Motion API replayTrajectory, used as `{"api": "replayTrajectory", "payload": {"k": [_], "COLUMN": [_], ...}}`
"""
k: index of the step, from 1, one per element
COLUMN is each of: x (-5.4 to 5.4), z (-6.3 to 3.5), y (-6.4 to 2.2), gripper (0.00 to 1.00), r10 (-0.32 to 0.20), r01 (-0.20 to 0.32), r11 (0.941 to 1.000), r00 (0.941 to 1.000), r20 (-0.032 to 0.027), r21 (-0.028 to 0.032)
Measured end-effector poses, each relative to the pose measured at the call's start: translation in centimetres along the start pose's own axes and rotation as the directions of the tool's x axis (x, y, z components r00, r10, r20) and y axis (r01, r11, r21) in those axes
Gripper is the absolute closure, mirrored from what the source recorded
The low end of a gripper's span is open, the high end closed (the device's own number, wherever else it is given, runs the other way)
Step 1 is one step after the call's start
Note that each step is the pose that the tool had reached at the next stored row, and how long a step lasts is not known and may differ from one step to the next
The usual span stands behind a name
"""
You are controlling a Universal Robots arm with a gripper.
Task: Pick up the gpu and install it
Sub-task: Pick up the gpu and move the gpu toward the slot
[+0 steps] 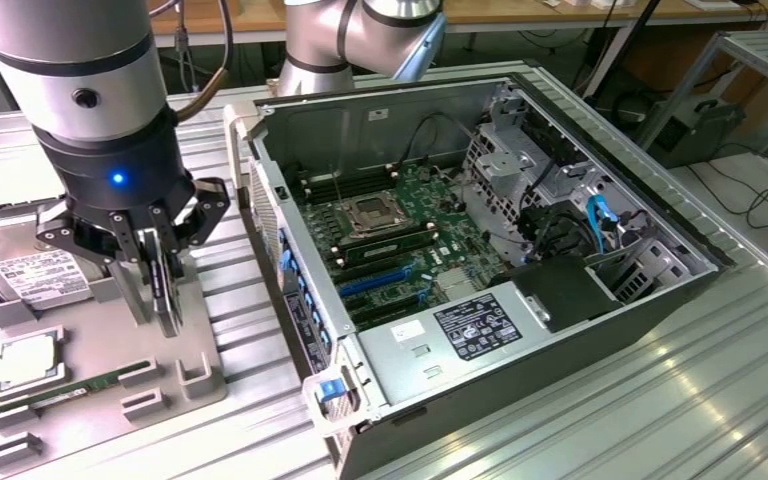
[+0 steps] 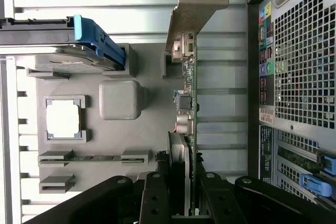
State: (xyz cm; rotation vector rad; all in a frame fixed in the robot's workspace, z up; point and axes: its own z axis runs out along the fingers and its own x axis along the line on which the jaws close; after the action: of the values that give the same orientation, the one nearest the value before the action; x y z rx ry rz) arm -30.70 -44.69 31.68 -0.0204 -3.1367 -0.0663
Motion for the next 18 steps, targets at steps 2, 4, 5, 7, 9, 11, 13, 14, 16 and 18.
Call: {"api": "replayTrajectory", "payload": {"k": [2,4,5,7,9,11,13,14,16,18], "x": [0.0,0.0,0.0,0.0,0.0,0.0,0.0,0.0,0.0,0.0], "z": [-0.09,-0.19,-0.25,-0.37,-0.5,-0.66,-0.83,-0.89,-1.0,-1.13], "y": [0.01,0.01,0.01,0.02,0.02,0.03,0.04,0.04,0.04,0.05], "gripper": [0.73,0.73,0.73,0.73,0.73,0.73,0.73,0.73,0.73,0.73], "r10": [0.0,0.0,0.0,0.0,0.0,0.0,0.0,0.0,0.0,0.0], "r01": [0.0,0.0,0.0,0.0,0.0,0.0,0.0,0.0,0.0,0.0], "r11": [1.0,1.0,1.0,1.0,1.0,1.0,1.0,1.0,1.0,1.0], "r00": [1.0,1.0,1.0,1.0,1.0,1.0,1.0,1.0,1.0,1.0], "r20": [-0.0001,-0.0001,-0.0002,-0.0002,-0.0003,-0.0004,-0.0005,-0.0005,-0.0005,-0.0006], "r21": [0.0,0.0001,0.0001,0.0001,0.0001,0.0001,0.0001,0.0002,0.0002,0.0002]}}
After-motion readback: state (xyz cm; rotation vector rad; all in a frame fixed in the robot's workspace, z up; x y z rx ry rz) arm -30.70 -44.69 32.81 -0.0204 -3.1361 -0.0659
